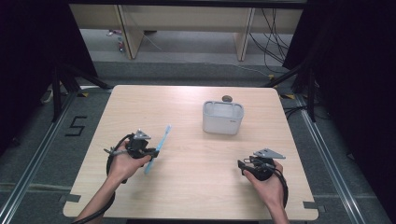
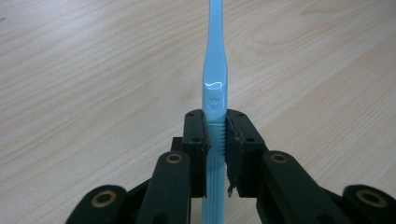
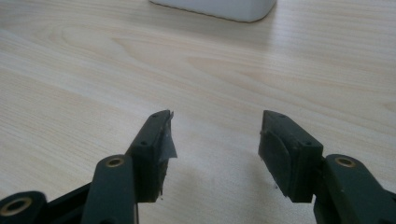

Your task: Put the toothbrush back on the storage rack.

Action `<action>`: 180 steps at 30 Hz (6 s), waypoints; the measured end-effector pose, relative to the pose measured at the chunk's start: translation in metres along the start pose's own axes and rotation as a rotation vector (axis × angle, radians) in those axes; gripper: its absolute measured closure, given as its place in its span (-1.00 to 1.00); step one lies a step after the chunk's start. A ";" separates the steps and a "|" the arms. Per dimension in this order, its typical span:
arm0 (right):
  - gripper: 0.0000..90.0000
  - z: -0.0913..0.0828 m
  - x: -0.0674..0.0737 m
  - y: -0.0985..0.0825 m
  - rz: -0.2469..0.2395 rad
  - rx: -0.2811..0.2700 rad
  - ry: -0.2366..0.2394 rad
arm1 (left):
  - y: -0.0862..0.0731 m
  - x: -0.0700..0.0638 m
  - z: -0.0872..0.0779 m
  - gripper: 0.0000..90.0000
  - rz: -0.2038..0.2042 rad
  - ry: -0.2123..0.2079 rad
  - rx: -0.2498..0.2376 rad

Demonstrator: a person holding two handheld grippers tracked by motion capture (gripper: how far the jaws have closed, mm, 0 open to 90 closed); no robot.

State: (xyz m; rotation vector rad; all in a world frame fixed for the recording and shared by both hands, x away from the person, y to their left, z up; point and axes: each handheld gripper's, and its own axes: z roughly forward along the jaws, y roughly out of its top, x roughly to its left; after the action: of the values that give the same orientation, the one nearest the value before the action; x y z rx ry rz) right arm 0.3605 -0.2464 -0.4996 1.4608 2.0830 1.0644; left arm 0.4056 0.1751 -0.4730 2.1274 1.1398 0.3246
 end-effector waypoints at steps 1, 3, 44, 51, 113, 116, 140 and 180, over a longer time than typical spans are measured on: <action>-0.01 0.001 0.000 0.000 -0.002 -0.004 0.015 | 0.000 0.001 -0.001 0.73 0.009 -0.007 -0.002; -0.01 0.001 0.000 0.000 -0.002 -0.004 0.014 | -0.001 0.001 -0.001 0.73 0.010 -0.010 -0.015; 0.13 0.002 0.016 0.005 -0.036 -0.117 0.057 | -0.029 -0.008 -0.006 0.74 0.023 -0.035 -0.499; 0.19 0.002 0.021 0.005 -0.051 -0.119 0.061 | -0.029 -0.013 -0.003 0.74 0.031 -0.054 -0.523; 0.52 0.016 0.120 0.067 -0.097 -0.342 0.347 | -0.009 -0.070 0.016 0.74 0.136 -0.107 -0.574; 0.53 0.017 0.123 0.069 -0.094 -0.343 0.351 | -0.009 -0.071 0.016 0.74 0.139 -0.111 -0.577; 0.76 0.025 0.134 0.076 -0.076 -0.375 0.358 | -0.002 -0.086 0.020 0.73 0.145 -0.131 -0.576; 0.91 0.008 0.120 0.080 -0.124 -0.436 0.278 | -0.030 -0.047 0.006 0.10 0.163 -0.017 -0.547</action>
State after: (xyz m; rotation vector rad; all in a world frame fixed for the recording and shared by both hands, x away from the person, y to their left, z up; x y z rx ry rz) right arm 0.3697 -0.1199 -0.4311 1.0057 1.9159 1.6206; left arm 0.3618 0.1457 -0.4932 1.7296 0.7557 0.6147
